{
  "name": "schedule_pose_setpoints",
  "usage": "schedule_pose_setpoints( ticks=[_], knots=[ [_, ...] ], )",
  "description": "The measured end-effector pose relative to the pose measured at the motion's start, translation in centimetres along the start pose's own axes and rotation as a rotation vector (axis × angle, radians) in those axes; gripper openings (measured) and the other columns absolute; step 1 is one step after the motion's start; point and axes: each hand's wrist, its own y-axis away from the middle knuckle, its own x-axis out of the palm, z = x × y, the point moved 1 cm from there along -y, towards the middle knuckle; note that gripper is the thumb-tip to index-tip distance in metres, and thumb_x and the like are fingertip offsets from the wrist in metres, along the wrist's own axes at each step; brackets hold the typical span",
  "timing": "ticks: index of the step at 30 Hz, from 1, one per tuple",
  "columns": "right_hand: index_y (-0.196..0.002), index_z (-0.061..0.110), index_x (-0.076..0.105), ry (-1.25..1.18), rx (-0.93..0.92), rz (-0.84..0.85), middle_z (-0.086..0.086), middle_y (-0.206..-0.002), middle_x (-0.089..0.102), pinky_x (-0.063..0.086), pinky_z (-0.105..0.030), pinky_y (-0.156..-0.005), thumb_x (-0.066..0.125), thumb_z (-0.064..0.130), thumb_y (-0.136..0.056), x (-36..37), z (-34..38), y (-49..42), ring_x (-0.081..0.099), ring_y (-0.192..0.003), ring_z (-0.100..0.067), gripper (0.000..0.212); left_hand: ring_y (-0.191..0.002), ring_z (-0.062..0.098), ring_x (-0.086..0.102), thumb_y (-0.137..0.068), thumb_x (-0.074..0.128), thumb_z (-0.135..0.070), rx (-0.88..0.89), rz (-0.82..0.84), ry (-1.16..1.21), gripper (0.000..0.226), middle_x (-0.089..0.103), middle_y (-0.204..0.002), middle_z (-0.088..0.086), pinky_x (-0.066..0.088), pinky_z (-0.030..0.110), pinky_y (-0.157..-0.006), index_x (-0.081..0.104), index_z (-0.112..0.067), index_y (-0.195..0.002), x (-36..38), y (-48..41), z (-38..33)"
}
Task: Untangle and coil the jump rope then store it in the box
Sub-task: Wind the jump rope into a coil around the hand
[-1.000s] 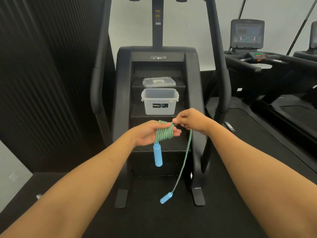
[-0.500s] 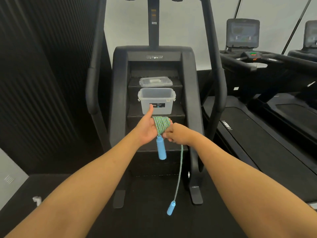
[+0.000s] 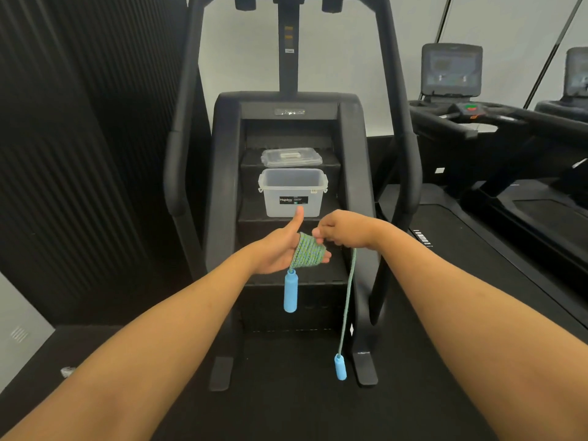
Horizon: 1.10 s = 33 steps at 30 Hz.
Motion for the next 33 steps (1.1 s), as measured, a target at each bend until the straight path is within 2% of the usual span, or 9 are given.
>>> schedule_pose_setpoints(
  ticks=[5, 10, 13, 15, 19, 22, 25, 30, 33],
  knots=[
    [-0.089, 0.011, 0.067, -0.100, 0.002, -0.101, -0.003, -0.083, 0.061, 0.046, -0.031, -0.076, 0.053, 0.038, -0.104, 0.3, -1.5, -0.1, 0.054, -0.077, -0.015, 0.033, -0.133, 0.032, 0.061, -0.097, 0.014, -0.078, -0.025, 0.096, 0.062, 0.102, 0.064, -0.139, 0.026, 0.046, 0.036, -0.115, 0.051, 0.003, -0.145, 0.6, 1.1, -0.9],
    [-0.090, 0.010, 0.061, -0.397, 0.000, -0.043, 0.000, -0.067, 0.051, 0.040, -0.026, -0.059, 0.048, 0.039, -0.106, 1.6, -2.7, 0.1, 0.042, -0.059, -0.011, 0.035, -0.130, 0.037, 0.062, -0.100, 0.025, -0.075, 0.021, 0.167, 0.271, 0.100, 0.062, -0.138, 0.031, 0.044, 0.041, -0.117, 0.054, 0.011, -0.142, 0.9, 1.5, -1.1],
    [-0.095, 0.013, 0.061, -0.566, 0.002, -0.008, 0.003, -0.065, 0.042, 0.031, -0.025, -0.054, 0.040, 0.019, -0.107, 2.9, -3.2, -0.1, 0.031, -0.056, -0.010, 0.025, -0.133, 0.040, 0.059, -0.104, 0.034, -0.066, 0.110, 0.128, 0.451, 0.090, 0.059, -0.140, 0.034, 0.032, 0.046, -0.125, 0.054, 0.014, -0.140, 0.9, 1.2, -0.9],
    [-0.091, 0.016, 0.058, -0.582, 0.044, -0.015, 0.005, -0.065, 0.038, 0.029, -0.024, -0.053, 0.040, 0.019, -0.106, 4.1, -3.1, -0.1, 0.028, -0.055, -0.009, 0.024, -0.139, 0.043, 0.052, -0.106, 0.035, -0.059, 0.189, 0.105, 0.563, 0.083, 0.054, -0.145, 0.035, 0.028, 0.048, -0.126, 0.050, 0.013, -0.143, 1.1, 1.0, -0.9],
    [-0.098, 0.012, 0.054, -0.586, 0.089, 0.036, 0.004, -0.068, 0.038, 0.030, -0.022, -0.050, 0.043, 0.022, -0.108, 6.7, -2.5, -0.3, 0.030, -0.053, -0.008, 0.018, -0.136, 0.044, 0.056, -0.108, 0.037, -0.056, 0.265, -0.037, 0.690, 0.073, 0.057, -0.143, 0.033, 0.036, 0.050, -0.121, 0.046, 0.005, -0.147, 0.9, 0.0, -0.8],
    [-0.090, 0.016, 0.058, -0.429, 0.089, 0.123, 0.003, -0.069, 0.041, 0.032, -0.022, -0.050, 0.045, 0.019, -0.107, 7.2, -2.4, -0.4, 0.032, -0.053, -0.008, 0.022, -0.129, 0.043, 0.062, -0.103, 0.035, -0.067, 0.217, -0.214, 0.528, 0.080, 0.059, -0.141, 0.030, 0.052, 0.046, -0.106, 0.045, -0.004, -0.151, 0.9, -0.5, -0.5],
    [-0.101, 0.012, 0.068, -0.261, 0.062, 0.209, 0.003, -0.069, 0.042, 0.035, -0.024, -0.054, 0.046, 0.019, -0.106, 6.1, -1.9, -0.2, 0.034, -0.055, -0.009, 0.023, -0.124, 0.039, 0.065, -0.097, 0.026, -0.077, 0.140, -0.275, 0.380, 0.088, 0.061, -0.138, 0.029, 0.058, 0.041, -0.095, 0.046, -0.008, -0.150, 0.5, -0.8, 0.2],
    [-0.111, 0.003, 0.069, -0.055, 0.055, 0.260, 0.000, -0.073, 0.044, 0.038, -0.025, -0.059, 0.049, 0.026, -0.106, 3.4, -0.3, 0.3, 0.037, -0.060, -0.012, 0.030, -0.111, 0.035, 0.069, -0.090, 0.018, -0.086, 0.028, -0.188, 0.026, 0.097, 0.065, -0.125, 0.036, 0.049, 0.046, -0.112, 0.062, -0.009, -0.128, 0.7, -1.0, 0.9],
    [-0.112, 0.002, 0.068, -0.016, 0.047, 0.242, 0.000, -0.073, 0.046, 0.039, -0.025, -0.060, 0.051, 0.031, -0.106, 2.4, 0.3, 0.7, 0.039, -0.062, -0.012, 0.034, -0.108, 0.026, 0.072, -0.079, 0.021, -0.094, -0.019, -0.146, -0.133, 0.111, 0.075, -0.109, 0.019, 0.043, 0.047, -0.118, 0.062, -0.006, -0.133, 1.1, -0.6, 0.6]
  ],
)
